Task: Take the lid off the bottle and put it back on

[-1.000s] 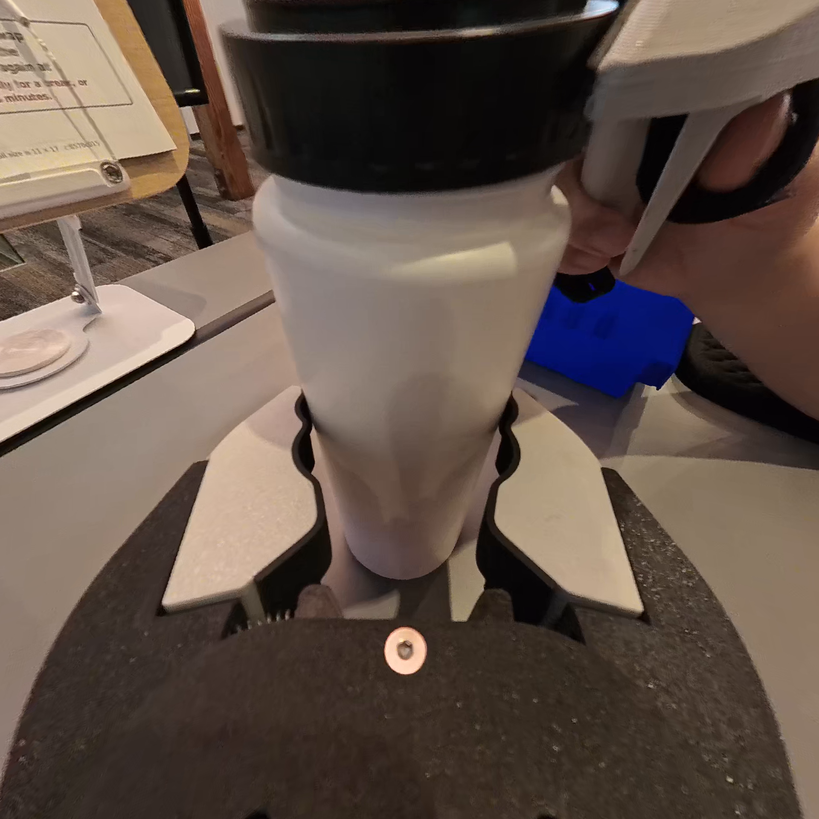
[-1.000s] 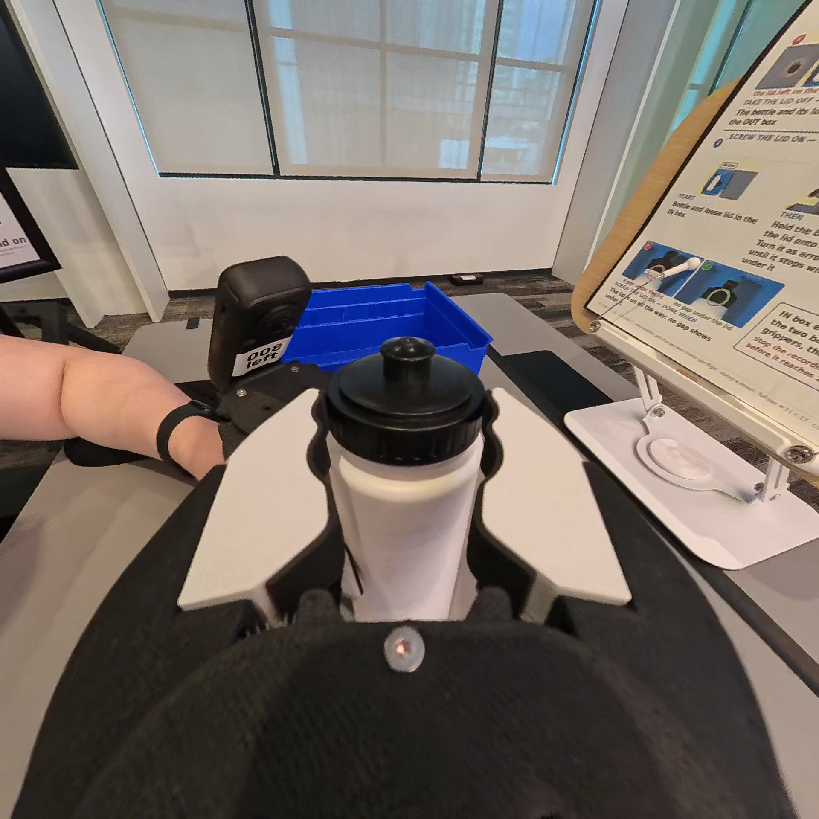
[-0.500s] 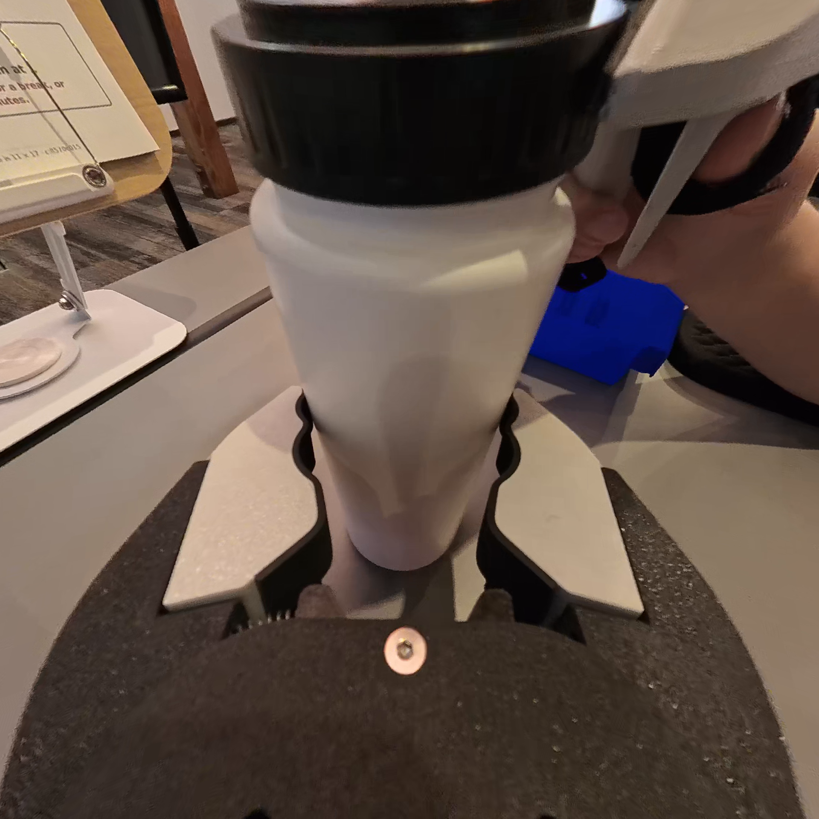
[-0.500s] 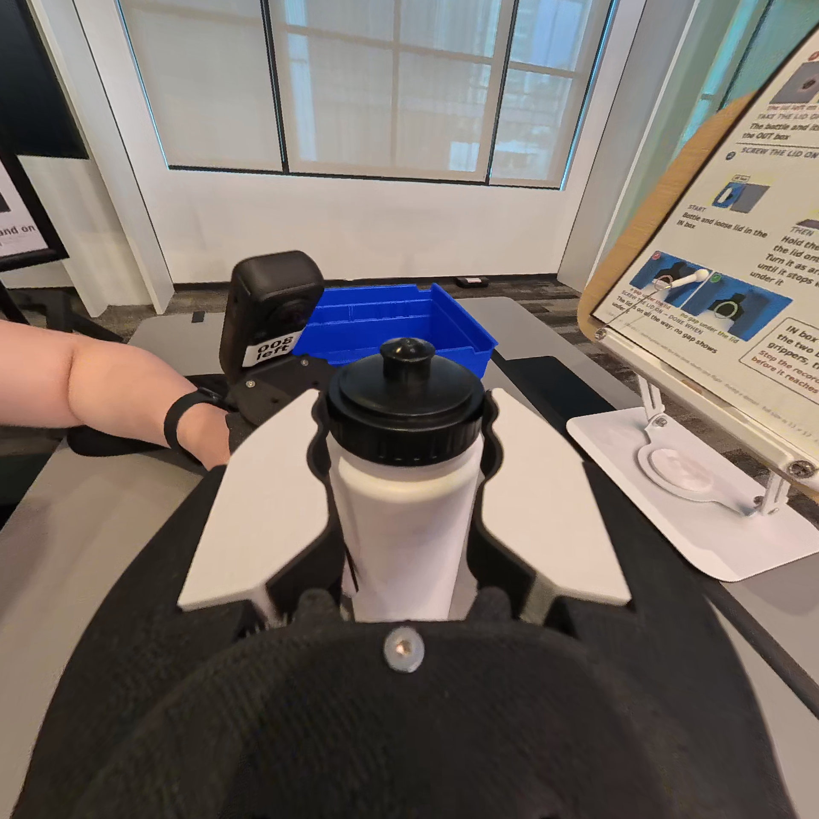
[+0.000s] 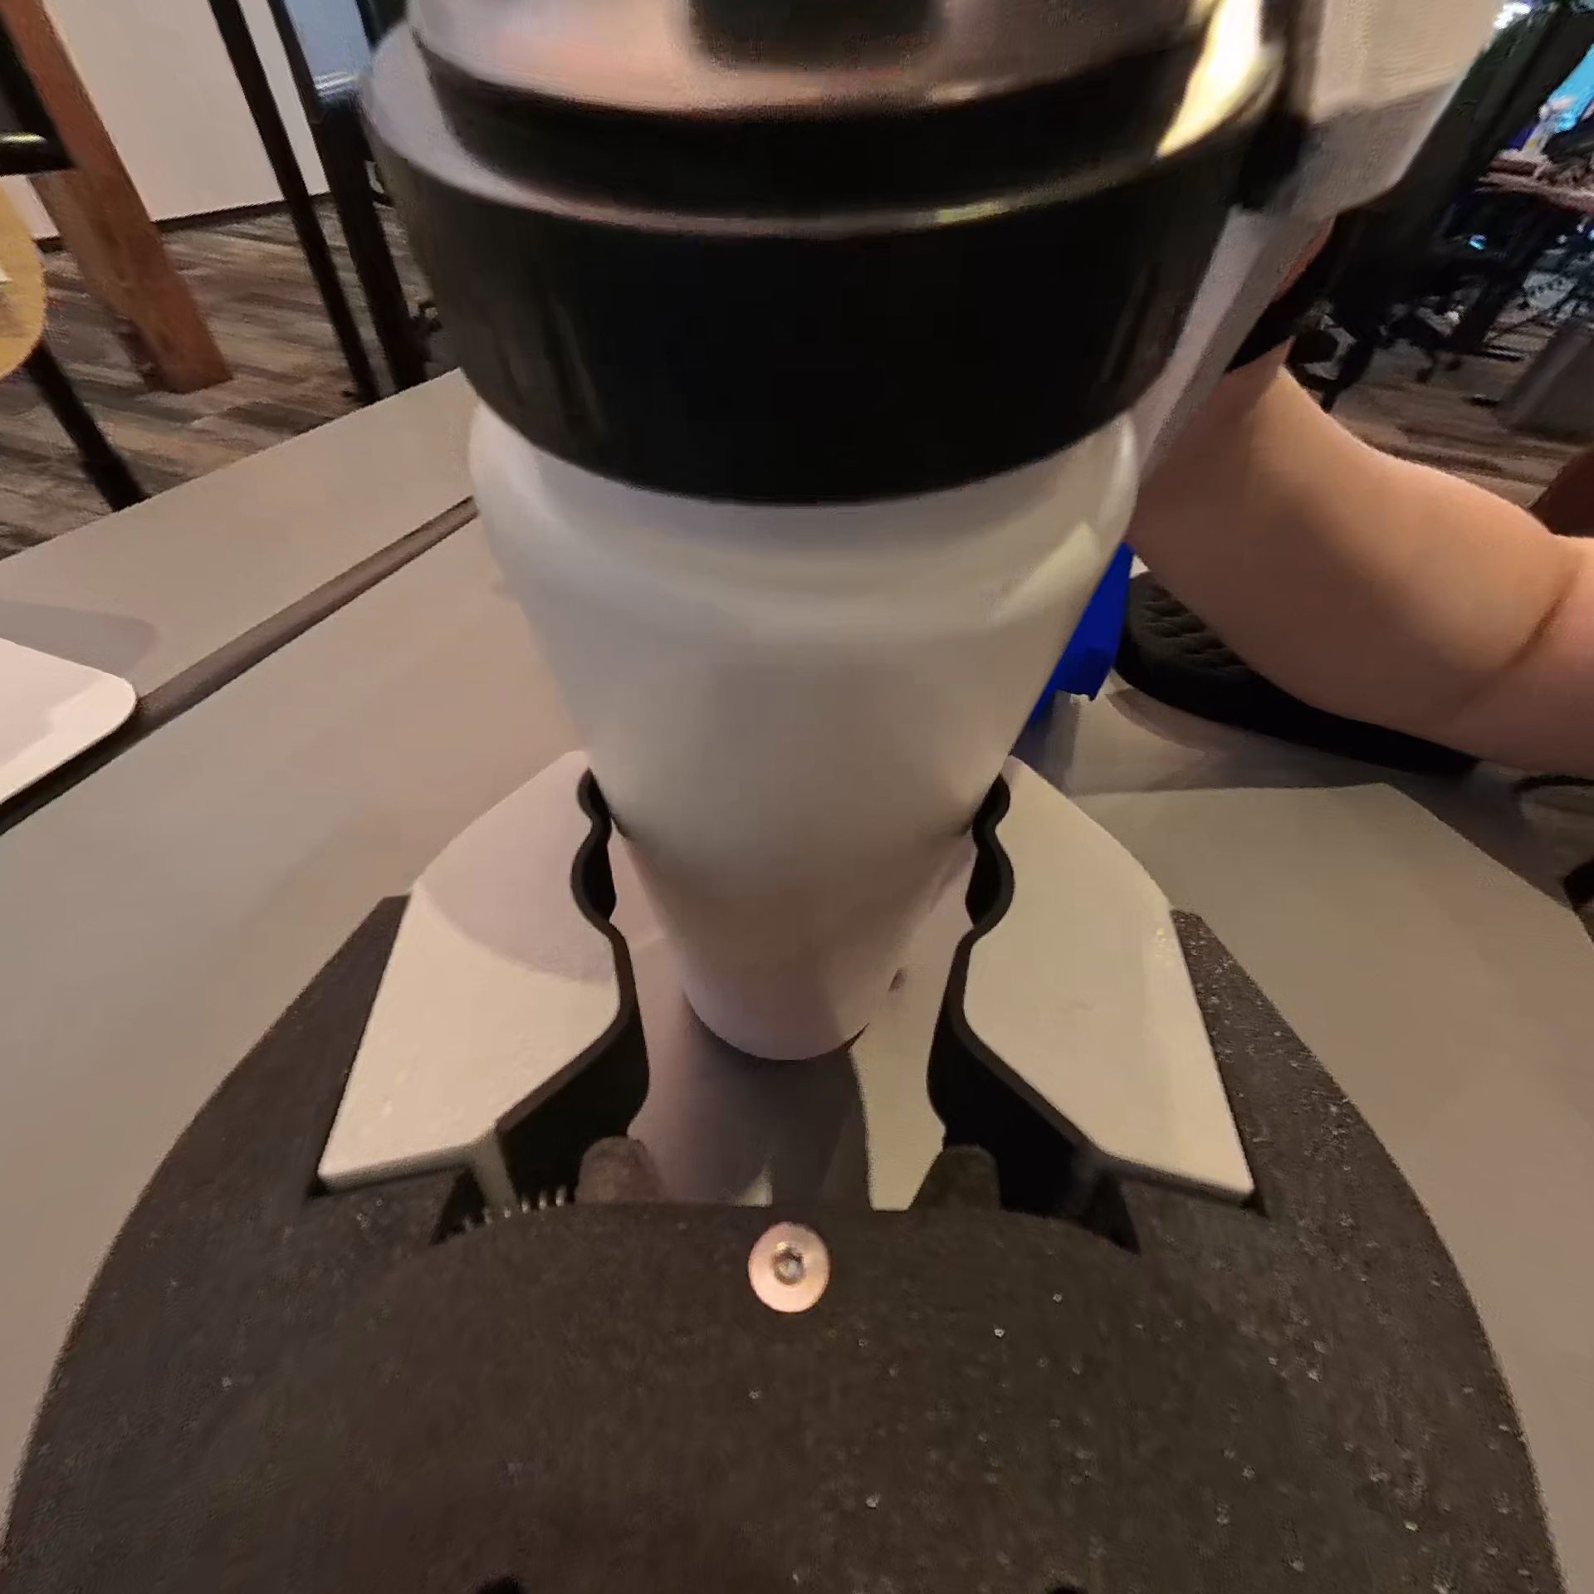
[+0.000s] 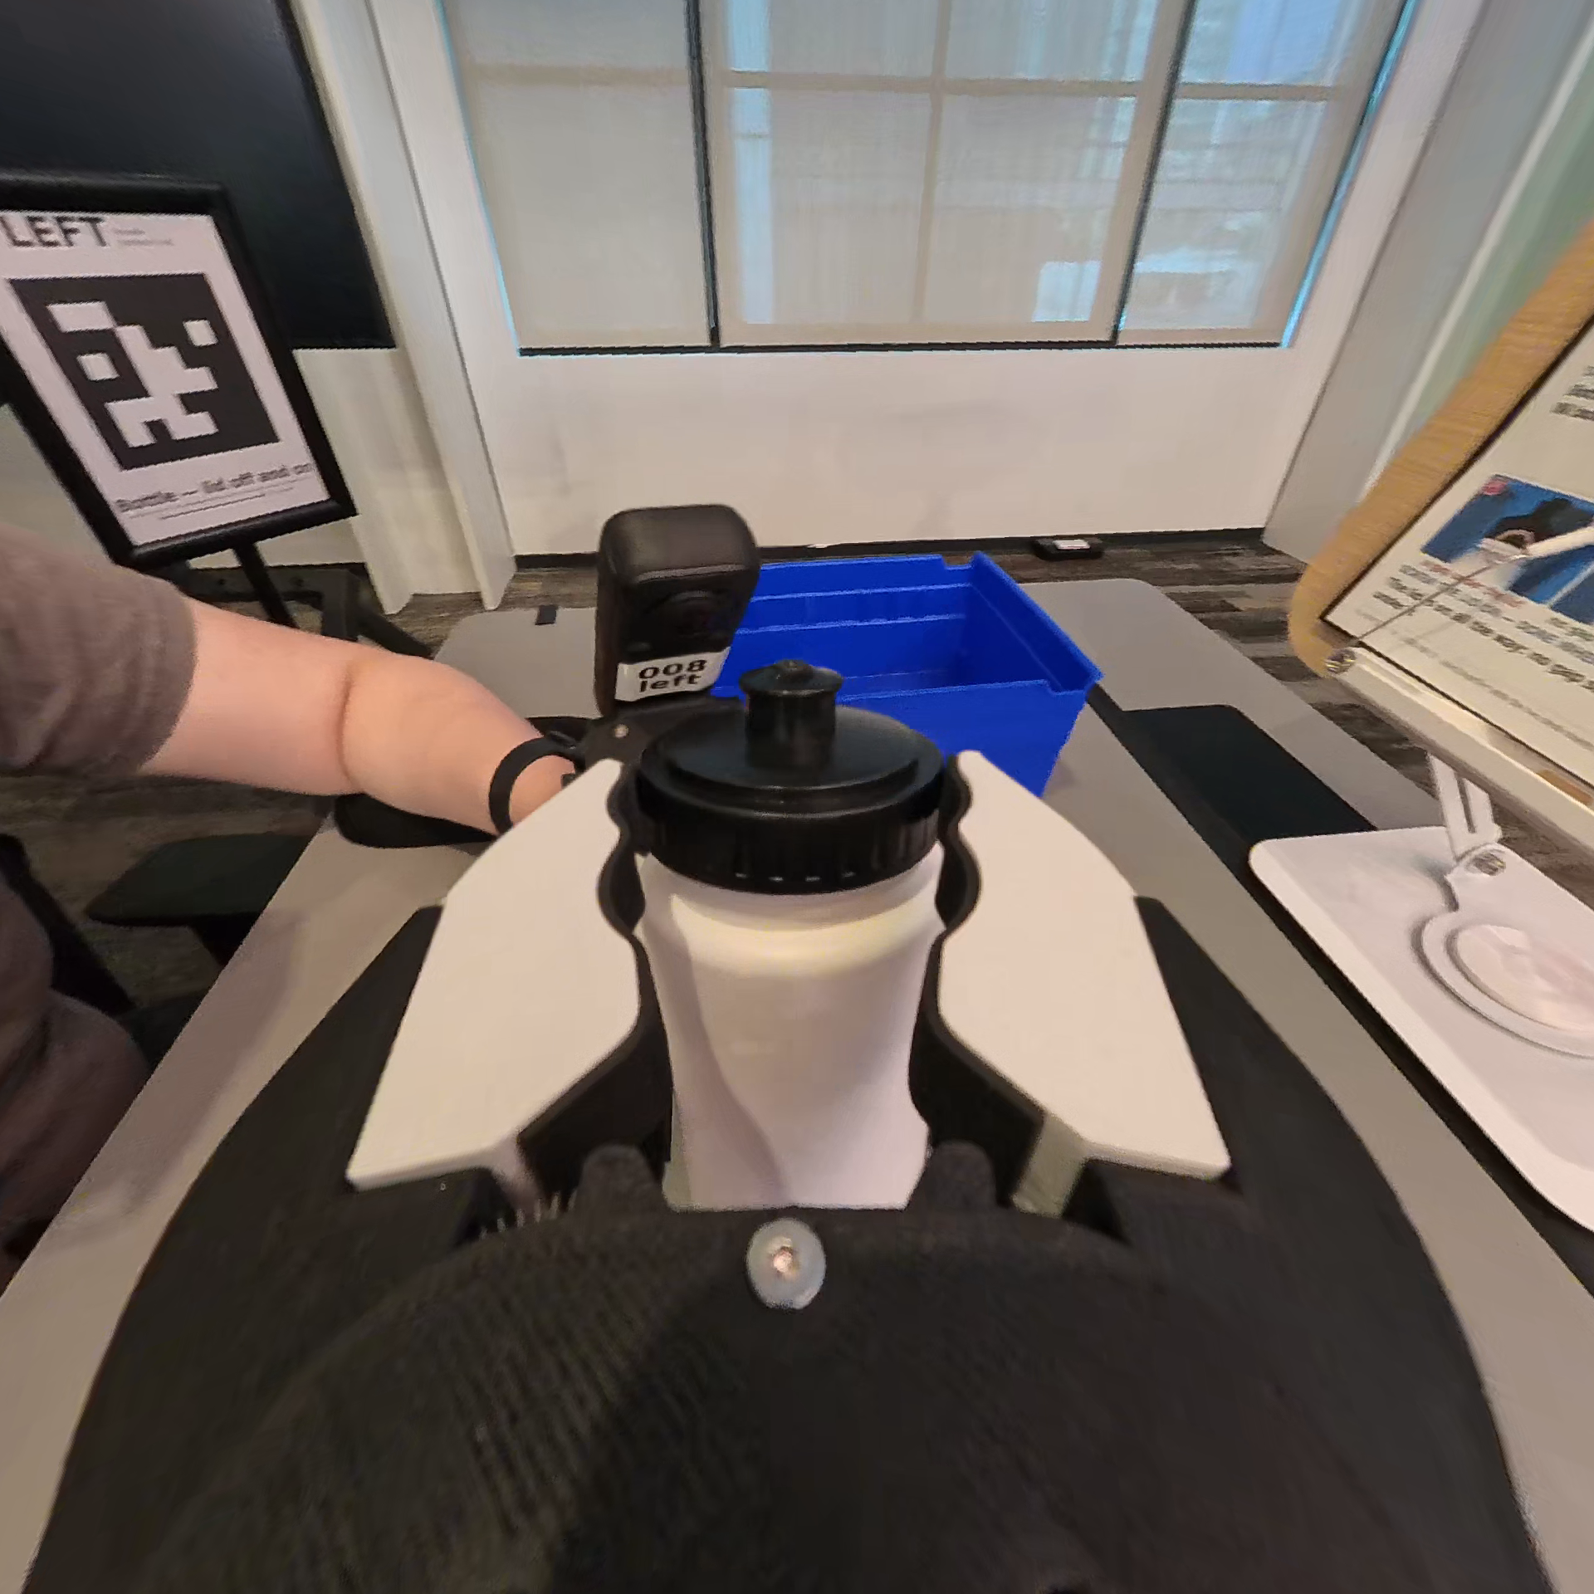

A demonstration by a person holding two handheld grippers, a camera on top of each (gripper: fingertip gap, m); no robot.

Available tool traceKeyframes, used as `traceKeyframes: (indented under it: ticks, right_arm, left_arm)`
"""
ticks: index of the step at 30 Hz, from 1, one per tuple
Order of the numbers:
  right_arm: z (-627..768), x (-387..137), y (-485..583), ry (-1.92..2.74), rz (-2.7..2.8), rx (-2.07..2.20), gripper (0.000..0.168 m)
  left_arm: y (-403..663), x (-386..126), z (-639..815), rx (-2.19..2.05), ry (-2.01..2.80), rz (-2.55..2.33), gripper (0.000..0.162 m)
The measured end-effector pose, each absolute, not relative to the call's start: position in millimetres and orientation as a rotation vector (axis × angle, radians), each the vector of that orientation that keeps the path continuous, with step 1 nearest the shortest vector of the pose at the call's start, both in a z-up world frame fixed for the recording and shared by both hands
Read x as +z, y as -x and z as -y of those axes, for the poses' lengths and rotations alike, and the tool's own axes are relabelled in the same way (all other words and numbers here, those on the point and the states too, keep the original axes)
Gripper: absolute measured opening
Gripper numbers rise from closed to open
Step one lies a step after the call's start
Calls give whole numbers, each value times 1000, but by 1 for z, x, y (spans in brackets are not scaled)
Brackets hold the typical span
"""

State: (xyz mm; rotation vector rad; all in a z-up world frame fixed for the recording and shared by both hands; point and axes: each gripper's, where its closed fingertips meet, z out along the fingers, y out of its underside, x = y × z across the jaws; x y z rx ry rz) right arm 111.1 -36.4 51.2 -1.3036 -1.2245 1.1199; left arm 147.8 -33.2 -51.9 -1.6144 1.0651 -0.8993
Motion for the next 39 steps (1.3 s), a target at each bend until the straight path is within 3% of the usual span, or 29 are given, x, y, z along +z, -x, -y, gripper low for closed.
traceKeyframes:
  ticks: [8, 10, 11, 14, 26, 33, 39]
  right_arm:
    - [36, 52, -115, 1306, 1228, 1158, 68]
    - [38, 51, -113, 1303, 1227, 1189, 68]
    - [39, 51, -112, 1302, 1228, 1207, 68]
    - [40, 51, -112, 1297, 1231, 1232, 68]
    - [22, 54, -105, 1346, 1122, 823, 68]
    - [22, 74, -112, 1312, 924, 1089, 68]
    - [20, 64, -106, 1291, 920, 1041, 68]
  left_arm:
    - [-149, -46, 34, -900, 1565, -1045, 84]
    - [-151, -41, 29, -871, 1543, -982, 105]
    - [-153, -43, 29, -864, 1542, -987, 106]
    - [-162, -48, 33, -875, 1536, -1031, 97]
    - [-147, -53, 17, -759, 1728, -942, 95]
    - [-141, -54, 14, -707, 1727, -950, 96]
    - [-132, -54, 5, -681, 1739, -915, 95]
